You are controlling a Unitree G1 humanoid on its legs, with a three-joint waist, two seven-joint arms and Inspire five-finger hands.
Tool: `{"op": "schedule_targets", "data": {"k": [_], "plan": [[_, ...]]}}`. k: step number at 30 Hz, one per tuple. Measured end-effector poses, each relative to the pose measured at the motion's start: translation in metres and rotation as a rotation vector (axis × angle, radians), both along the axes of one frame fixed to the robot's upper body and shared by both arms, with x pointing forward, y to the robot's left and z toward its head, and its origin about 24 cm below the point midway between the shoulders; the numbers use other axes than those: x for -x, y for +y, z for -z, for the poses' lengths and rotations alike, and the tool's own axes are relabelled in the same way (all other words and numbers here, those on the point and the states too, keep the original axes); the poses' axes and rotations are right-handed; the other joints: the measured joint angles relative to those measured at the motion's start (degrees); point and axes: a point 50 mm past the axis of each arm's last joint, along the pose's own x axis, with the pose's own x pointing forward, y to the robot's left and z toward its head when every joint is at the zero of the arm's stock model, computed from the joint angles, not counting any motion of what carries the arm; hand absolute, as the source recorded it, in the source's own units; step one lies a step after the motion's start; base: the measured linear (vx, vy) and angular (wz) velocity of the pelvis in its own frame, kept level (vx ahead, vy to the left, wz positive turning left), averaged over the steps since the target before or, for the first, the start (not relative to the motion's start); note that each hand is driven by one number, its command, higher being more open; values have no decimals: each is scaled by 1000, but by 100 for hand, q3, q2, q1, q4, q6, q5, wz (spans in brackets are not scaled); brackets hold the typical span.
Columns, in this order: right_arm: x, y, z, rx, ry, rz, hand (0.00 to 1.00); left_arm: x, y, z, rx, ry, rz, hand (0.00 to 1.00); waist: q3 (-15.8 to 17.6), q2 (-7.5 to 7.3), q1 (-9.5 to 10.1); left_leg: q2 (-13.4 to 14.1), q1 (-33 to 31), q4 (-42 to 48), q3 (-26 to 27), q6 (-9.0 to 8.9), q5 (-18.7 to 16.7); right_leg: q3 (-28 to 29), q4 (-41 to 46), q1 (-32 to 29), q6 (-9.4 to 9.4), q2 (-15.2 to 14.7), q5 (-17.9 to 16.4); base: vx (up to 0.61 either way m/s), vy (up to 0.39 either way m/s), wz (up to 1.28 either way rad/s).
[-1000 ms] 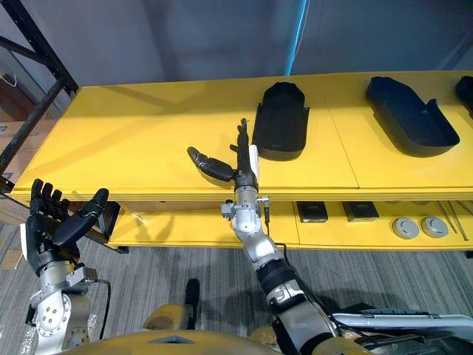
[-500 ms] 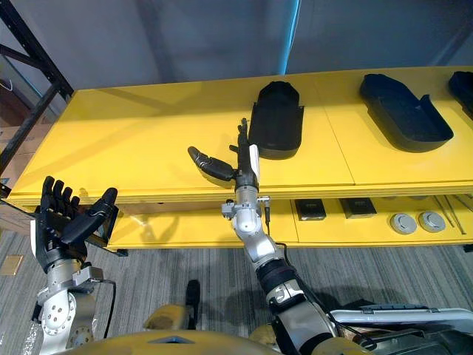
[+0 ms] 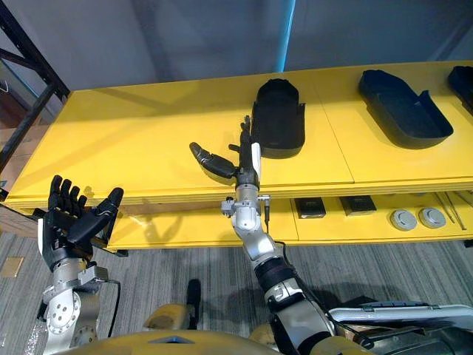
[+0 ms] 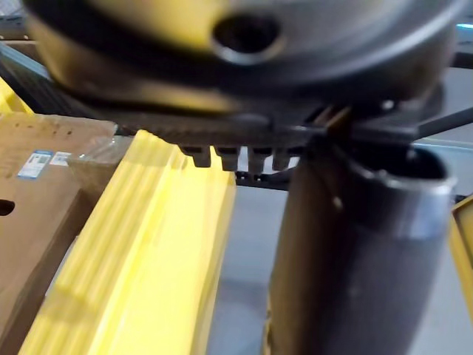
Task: Walk over and take three plastic housings, then place them on the shelf
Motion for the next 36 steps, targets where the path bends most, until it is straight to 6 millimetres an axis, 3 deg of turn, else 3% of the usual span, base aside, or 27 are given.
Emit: {"op": "schedule_targets", "data": {"k": [17,23,25,27,30,33,36], "plan": [[-4,-4,-7,-10,-15,19,100,0,0,0,1,-1,0,100,78,9,-16,0,2,-1,29,17,11,43,80,-62,6,-17,-22,0,0,0],[-2,1,-11,-26,-32,-73,100,-1,0,-2,-2,-15,-7,100,78,9,-63,9,-1,-2,87,-3,-11,93,49,-95,7,-10,-19,-8,-8,-4],[10,5,-19,-52,-79,-125,100,-1,1,-9,-6,-46,-20,100,74,-7,-103,23,3,-2,150,-19,-43,141,-32,-93,25,18,11,8,-13,-13],[35,14,-38,-116,-179,-228,100,-2,4,-30,-28,-148,-45,100,61,-70,-188,78,35,-1,316,-7,-78,294,-227,-94,59,94,140,41,-14,-35],[58,16,-55,-166,-268,-312,100,-11,1,-58,-52,-302,-37,100,-5,-201,-279,130,138,-1,495,-25,-115,461,-435,-12,50,177,276,67,-25,-39],[75,-2,-72,-196,-382,-271,100,-22,-6,-86,-75,-468,10,100,-129,-421,-510,187,298,-2,781,-38,-194,736,-560,13,28,233,361,48,-10,-44],[84,-32,-75,-200,-432,-130,100,-27,-11,-91,-82,-497,55,100,-204,-535,-700,223,495,-8,1126,-54,-296,1076,-644,4,28,267,428,-4,6,-61]]}}
